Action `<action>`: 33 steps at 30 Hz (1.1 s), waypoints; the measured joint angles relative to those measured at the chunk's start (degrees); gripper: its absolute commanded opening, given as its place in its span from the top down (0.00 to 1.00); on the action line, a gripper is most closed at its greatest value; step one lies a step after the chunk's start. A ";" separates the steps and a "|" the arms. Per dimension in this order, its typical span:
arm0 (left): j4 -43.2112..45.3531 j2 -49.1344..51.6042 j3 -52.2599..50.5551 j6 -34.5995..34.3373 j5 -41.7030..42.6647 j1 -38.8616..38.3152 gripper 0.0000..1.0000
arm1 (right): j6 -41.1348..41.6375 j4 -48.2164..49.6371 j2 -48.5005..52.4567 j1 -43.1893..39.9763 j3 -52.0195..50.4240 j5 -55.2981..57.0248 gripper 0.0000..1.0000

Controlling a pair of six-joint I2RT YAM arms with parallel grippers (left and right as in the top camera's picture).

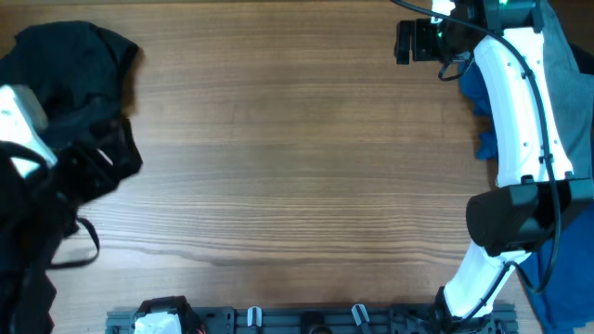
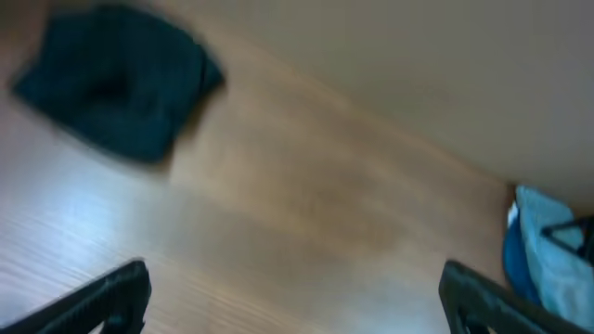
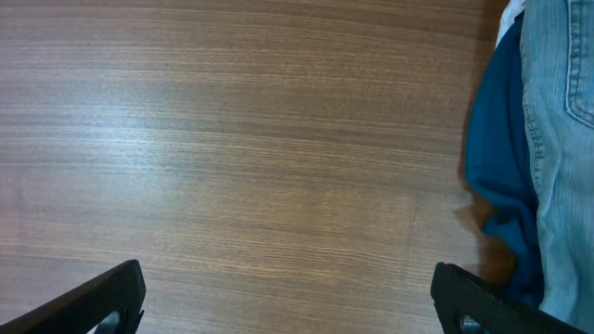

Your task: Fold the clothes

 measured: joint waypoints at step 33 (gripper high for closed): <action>44.44 -42.36 -27.82 15.15 -2.14 0.00 0.00 | 0.00 0.68 0.02 0.00 0.00 0.37 0.00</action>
